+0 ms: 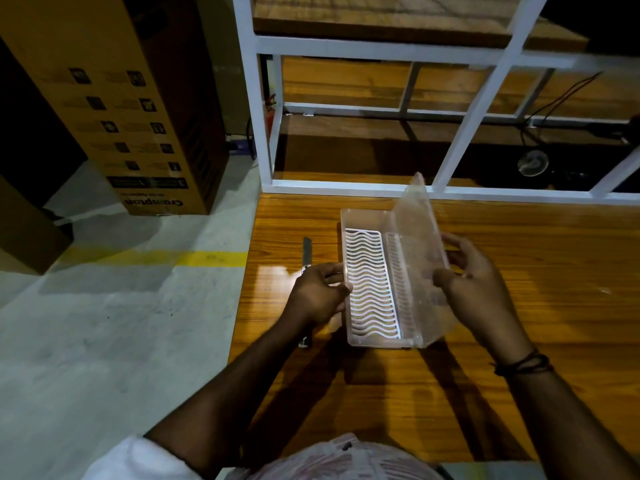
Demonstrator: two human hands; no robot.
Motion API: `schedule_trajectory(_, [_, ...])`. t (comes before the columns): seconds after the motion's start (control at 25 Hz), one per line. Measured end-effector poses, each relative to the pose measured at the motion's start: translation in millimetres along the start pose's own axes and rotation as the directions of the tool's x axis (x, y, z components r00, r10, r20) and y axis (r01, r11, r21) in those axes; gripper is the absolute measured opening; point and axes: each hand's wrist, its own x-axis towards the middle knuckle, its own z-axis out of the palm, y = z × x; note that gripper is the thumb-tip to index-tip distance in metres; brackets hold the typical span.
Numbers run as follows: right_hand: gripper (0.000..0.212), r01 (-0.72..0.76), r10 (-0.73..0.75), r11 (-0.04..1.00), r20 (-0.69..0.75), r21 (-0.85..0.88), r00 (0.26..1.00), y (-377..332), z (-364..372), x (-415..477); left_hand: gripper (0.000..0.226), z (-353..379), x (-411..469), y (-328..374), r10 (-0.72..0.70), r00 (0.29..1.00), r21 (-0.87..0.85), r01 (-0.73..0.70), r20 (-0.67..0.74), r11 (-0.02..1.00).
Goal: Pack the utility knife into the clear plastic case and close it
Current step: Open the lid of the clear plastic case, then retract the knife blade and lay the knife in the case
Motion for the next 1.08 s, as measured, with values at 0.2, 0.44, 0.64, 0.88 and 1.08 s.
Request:
schedule_trajectory(0.2, [0.066,-0.096,0.084,0.987,-0.099,-0.130,0.992,43.9,-11.0,21.6,0.030,-1.3,-0.4,1.2,-0.003,1.000,0.031,0.002,0.015,1.000])
schedule_trajectory(0.44, [0.058,-0.146,0.113,0.944,-0.125,-0.295,0.986,88.4,-0.2,34.5,0.030,-1.2,-2.5,7.4,-0.017,1.000,0.061,0.017,0.008,0.998])
schedule_trajectory(0.64, [0.052,-0.256,0.216,0.831,-0.138,-0.494,0.967,104.2,9.5,40.2,0.027,-3.7,-1.5,8.1,-0.029,1.000,0.047,0.029,0.010,0.998])
schedule_trajectory(0.88, [0.043,-0.242,0.165,0.680,-0.178,-0.692,0.970,97.8,16.6,39.2,0.030,-2.6,-2.6,9.8,-0.046,0.999,0.027,0.046,0.003,0.999])
schedule_trajectory(1.08, [0.041,-0.074,-0.029,0.806,-0.164,-0.587,0.986,84.1,24.1,43.7,0.027,-8.7,-10.1,14.2,-0.083,0.995,-0.025,0.082,-0.051,0.996])
